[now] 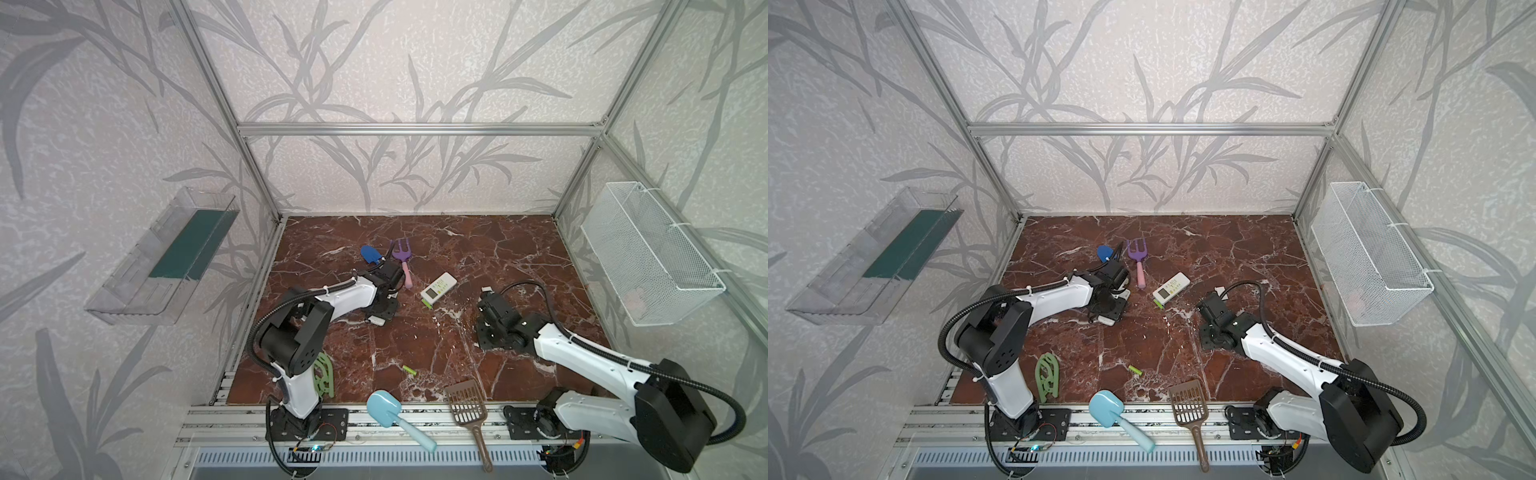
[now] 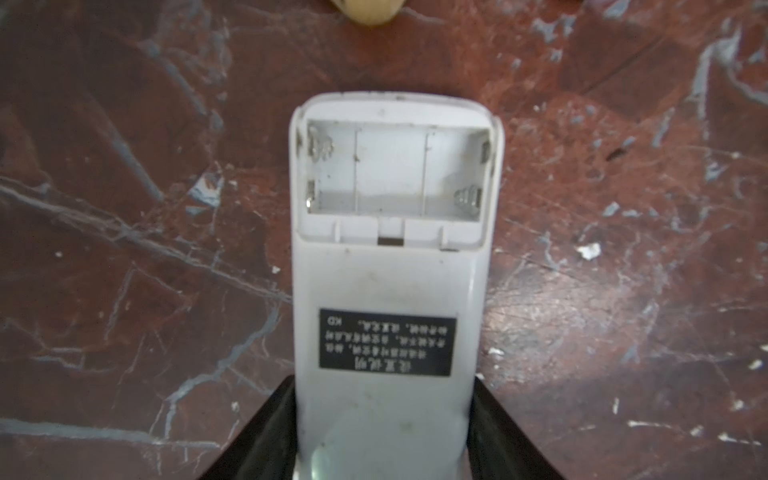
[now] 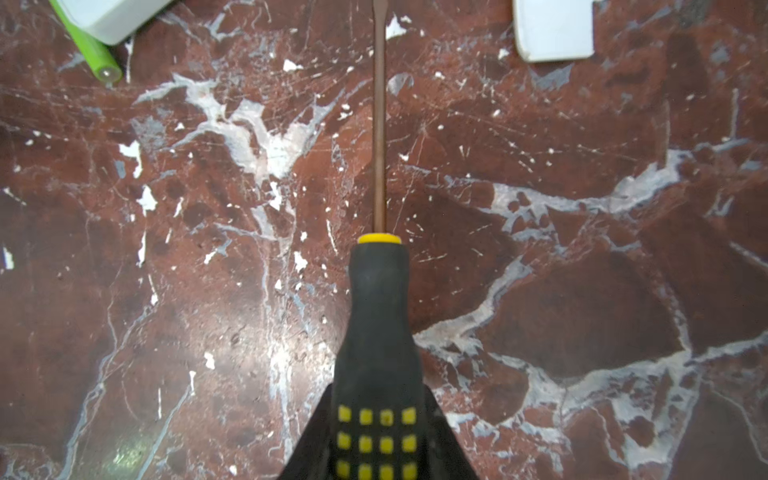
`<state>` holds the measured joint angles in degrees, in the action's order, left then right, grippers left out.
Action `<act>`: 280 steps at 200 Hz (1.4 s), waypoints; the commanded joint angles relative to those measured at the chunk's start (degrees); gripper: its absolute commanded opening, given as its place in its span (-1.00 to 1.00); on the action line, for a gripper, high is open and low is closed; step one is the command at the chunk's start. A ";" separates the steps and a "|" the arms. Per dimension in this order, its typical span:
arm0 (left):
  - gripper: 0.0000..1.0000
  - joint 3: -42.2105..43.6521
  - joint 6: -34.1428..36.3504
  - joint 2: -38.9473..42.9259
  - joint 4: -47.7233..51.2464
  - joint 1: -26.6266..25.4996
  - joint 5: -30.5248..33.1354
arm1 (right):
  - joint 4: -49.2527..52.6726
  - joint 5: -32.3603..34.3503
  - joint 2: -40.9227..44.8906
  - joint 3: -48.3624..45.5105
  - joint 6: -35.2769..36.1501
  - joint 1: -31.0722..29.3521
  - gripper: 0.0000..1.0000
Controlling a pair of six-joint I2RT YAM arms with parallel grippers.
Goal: Unload the batteries from the remote control
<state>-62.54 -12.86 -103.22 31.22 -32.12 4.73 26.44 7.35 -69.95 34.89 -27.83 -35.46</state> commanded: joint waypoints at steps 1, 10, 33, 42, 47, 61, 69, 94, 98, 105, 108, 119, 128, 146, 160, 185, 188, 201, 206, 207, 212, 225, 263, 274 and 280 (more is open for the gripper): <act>0.43 -0.21 -0.75 -2.17 2.25 0.02 1.60 | -5.59 -1.02 -2.57 -1.31 -1.84 0.54 -1.00; 0.47 -0.13 -0.84 -1.95 2.25 -0.05 1.51 | -6.11 -1.14 -3.83 -1.28 -2.12 0.57 -1.00; 0.60 -0.33 -1.06 -1.37 2.91 -0.04 0.89 | -5.56 -0.06 -7.35 -0.76 -2.14 0.56 -1.00; 0.65 -0.82 -1.11 -1.11 3.85 -0.11 0.49 | -6.23 0.03 -8.38 -1.19 -2.45 0.54 -0.98; 0.67 -1.06 -1.11 -0.96 4.25 -0.13 0.11 | -6.52 0.23 -8.82 -1.46 -2.72 0.49 -0.94; 0.73 -1.65 -1.29 -0.03 5.28 -0.19 -0.41 | -7.72 -0.09 -9.70 -2.27 -3.26 0.57 -0.92; 0.76 -1.92 -1.41 0.60 5.73 -0.31 -0.80 | -7.63 -0.15 -10.16 -2.38 -3.36 0.61 -0.90; 0.85 -2.99 -1.29 3.02 6.39 -0.88 -2.03 | -8.36 -0.41 -10.26 -3.15 -3.19 0.57 -0.67; 0.88 -3.27 -1.23 3.40 6.48 -0.97 -2.36 | -8.41 -0.36 -10.25 -3.21 -3.19 0.57 -0.64; 0.96 -3.90 -1.16 3.81 6.91 -1.31 -2.85 | -8.30 -0.24 -10.20 -3.25 -3.11 0.53 -0.58; 0.97 -4.21 -1.04 3.95 7.11 -1.44 -2.95 | -8.34 -0.24 -10.20 -3.32 -3.10 0.52 -0.55; 0.99 -5.56 -0.86 4.17 8.14 -2.25 -2.89 | -8.11 -0.12 -10.18 -3.34 -3.11 0.58 -0.45; 0.99 -6.69 -0.68 4.18 9.27 -2.87 -2.56 | -7.97 -0.15 -10.13 -3.34 -3.02 0.57 -0.41; 0.99 -8.80 -0.33 4.07 10.86 -4.34 -1.86 | -7.74 0.09 -9.95 -3.51 -2.95 0.56 -0.28; 0.99 -9.92 -0.25 3.73 11.15 -5.00 -1.44 | -7.54 0.29 -9.84 -3.52 -2.94 0.57 -0.17; 0.99 -12.03 -0.10 2.38 10.79 -5.08 -1.74 | -7.61 0.23 -9.77 -3.61 -2.75 0.62 -0.05; 0.99 -12.45 0.00 2.12 10.79 -5.13 -1.74 | -7.55 0.27 -9.70 -3.61 -2.75 0.58 -0.03; 0.99 -14.34 0.34 0.95 11.09 -5.20 -1.89 | -7.43 0.36 -9.03 -3.52 -2.75 0.60 0.05; 0.99 -15.15 0.61 0.45 11.21 -5.24 -1.87 | -7.38 0.42 -8.68 -3.52 -2.67 0.64 0.07; 0.99 -15.33 0.67 0.33 11.22 -5.24 -1.90 | -7.33 0.45 -8.56 -3.47 -2.67 0.60 0.08; 0.99 -16.23 0.98 -0.15 11.35 -5.25 -1.89 | -7.17 0.51 -7.97 -3.35 -2.70 0.61 0.12; 0.99 -18.70 2.05 -1.78 11.99 -5.37 -1.91 | -6.62 0.34 -6.40 -2.89 -2.21 0.80 0.28; 0.99 -27.14 5.34 -7.79 13.87 -6.11 -2.54 | -3.34 -0.26 -1.13 -0.26 -0.03 1.62 0.53; 0.99 -29.70 6.37 -9.81 14.24 -6.53 -3.10 | -2.79 -0.27 0.77 0.70 0.60 1.71 0.55; 0.99 -31.02 6.76 -10.86 14.45 -6.91 -3.15 | -2.97 -0.32 1.76 1.04 1.24 1.78 0.55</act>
<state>-89.06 -9.41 -110.54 42.83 -37.76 2.52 20.51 7.22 -72.16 33.19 -28.88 -34.11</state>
